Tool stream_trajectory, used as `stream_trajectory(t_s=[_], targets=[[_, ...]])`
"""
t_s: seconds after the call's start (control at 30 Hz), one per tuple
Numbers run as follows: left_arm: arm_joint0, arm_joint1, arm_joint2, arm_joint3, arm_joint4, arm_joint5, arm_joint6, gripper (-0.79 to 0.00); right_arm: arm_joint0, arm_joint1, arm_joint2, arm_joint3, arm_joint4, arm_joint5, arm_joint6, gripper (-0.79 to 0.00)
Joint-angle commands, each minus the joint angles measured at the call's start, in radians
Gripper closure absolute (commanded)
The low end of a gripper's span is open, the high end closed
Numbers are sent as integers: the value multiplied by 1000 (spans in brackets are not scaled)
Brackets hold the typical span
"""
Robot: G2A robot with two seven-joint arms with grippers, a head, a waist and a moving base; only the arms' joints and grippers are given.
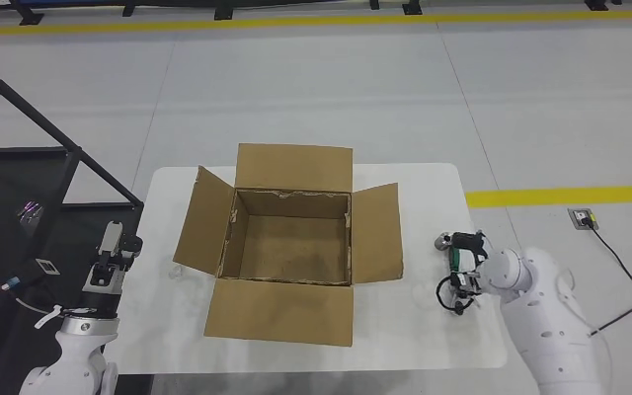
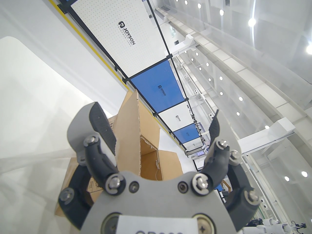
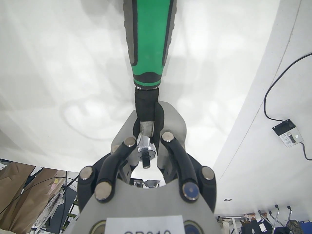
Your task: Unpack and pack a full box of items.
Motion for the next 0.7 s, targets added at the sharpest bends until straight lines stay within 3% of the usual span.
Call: stream_trajectory(t_s=[0.0,0.23,0.47,0.67], targets=[[0,0,0,0,0,0,0,-785,-6,5,15,-21,6,4,-8,0],[0,0,0,0,0,0,0,-785,-86,28,95,-226,-5,25,-26,0],[0,0,0,0,0,0,0,-785,-294,40,192,-686,-8,77,-197,0],[0,0,0,0,0,0,0,-785,-412,38,169,-991,-31,77,-307,0]])
